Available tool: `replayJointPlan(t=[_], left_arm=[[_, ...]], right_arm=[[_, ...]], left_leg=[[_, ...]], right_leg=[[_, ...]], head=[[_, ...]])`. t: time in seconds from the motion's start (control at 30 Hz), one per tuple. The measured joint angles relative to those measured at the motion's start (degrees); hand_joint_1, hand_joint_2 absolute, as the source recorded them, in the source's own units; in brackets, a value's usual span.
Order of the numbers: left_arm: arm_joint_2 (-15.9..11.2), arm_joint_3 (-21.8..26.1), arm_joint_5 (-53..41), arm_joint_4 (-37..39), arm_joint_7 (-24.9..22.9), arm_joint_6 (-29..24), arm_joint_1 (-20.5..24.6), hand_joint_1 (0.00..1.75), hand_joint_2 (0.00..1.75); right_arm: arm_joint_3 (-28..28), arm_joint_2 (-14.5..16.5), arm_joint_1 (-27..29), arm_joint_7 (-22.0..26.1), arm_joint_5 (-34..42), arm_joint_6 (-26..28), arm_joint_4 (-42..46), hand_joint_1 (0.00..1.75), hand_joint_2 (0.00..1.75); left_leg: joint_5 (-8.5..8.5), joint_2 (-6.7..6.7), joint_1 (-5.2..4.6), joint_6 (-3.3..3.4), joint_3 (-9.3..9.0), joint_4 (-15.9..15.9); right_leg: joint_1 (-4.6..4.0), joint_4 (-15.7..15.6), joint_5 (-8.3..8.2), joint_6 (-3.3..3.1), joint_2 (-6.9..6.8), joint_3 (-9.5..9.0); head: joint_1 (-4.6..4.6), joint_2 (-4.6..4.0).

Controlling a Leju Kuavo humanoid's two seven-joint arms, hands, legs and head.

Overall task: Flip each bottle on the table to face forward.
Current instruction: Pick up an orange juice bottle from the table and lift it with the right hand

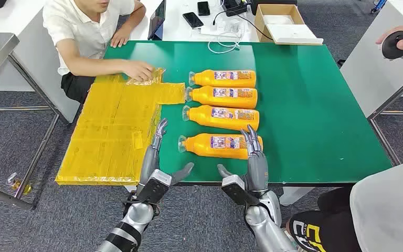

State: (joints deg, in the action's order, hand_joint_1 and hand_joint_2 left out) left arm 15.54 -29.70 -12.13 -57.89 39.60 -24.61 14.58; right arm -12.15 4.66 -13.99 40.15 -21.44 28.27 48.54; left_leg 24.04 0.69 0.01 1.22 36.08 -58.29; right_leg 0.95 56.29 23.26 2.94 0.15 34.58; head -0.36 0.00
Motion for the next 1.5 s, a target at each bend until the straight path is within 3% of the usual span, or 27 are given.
replayJointPlan(t=[0.17, 0.37, 0.53, 0.83, 1.23, 1.5], left_arm=[[-0.2, -0.4, -0.3, -1.2, -0.4, 0.1, -0.6, 0.0, 1.75], [-0.5, -1.6, -0.7, -2.6, -1.9, 1.2, -0.6, 0.0, 1.75], [-0.5, -2.7, -0.7, -2.7, -1.8, 2.3, -0.5, 0.0, 1.75], [-0.5, -4.4, 0.0, -3.1, -1.9, 4.2, -0.6, 0.0, 1.75], [-0.5, -5.4, 0.4, -6.2, -3.7, 5.8, -2.4, 0.0, 1.75], [-0.5, -5.5, 2.0, -6.3, -4.9, 7.6, -1.8, 0.0, 1.75]], right_arm=[[-0.6, 0.0, -0.1, -0.9, -2.5, 0.8, -0.8, 0.0, 1.75], [-1.6, -0.6, -4.4, -9.8, -11.0, 0.3, -7.7, 0.0, 1.75], [-2.2, -1.5, -8.6, -14.1, -15.0, -0.4, -12.7, 0.0, 1.75], [-2.8, -2.5, -12.6, -19.0, -18.9, -1.0, -17.6, 0.0, 1.75], [-3.3, -3.0, -13.2, -24.0, -24.2, 0.6, -19.2, 0.0, 1.75], [-4.2, -3.8, -17.0, -32.5, -30.2, -4.4, -21.9, 0.0, 1.75]], left_leg=[[0.0, 0.0, 0.0, 0.0, 0.0, 0.0], [-0.04, 0.01, -0.02, 0.05, 0.0, 0.0], [-0.05, 0.01, -0.06, 0.06, 0.0, 0.0], [-0.04, 0.01, -0.07, 0.05, 0.0, 0.0], [-0.04, 0.01, -0.07, 0.06, 0.01, 0.0], [-0.05, 0.01, -0.08, 0.07, 0.0, 0.0]], right_leg=[[0.0, 0.0, 0.0, 0.0, 0.0, 0.0], [0.02, 0.0, -0.04, 0.04, 0.0, -0.01], [0.04, 0.0, -0.05, 0.06, 0.0, -0.01], [0.05, 0.0, -0.05, 0.07, 0.0, 0.0], [0.05, 0.0, -0.05, 0.07, 0.0, 0.0], [0.06, 0.0, -0.06, 0.08, 0.0, 0.0]], head=[[0.0, 0.0], [-0.01, 0.0], [0.01, 0.0], [0.0, 0.0], [-0.01, 0.0], [-0.01, 0.0]])
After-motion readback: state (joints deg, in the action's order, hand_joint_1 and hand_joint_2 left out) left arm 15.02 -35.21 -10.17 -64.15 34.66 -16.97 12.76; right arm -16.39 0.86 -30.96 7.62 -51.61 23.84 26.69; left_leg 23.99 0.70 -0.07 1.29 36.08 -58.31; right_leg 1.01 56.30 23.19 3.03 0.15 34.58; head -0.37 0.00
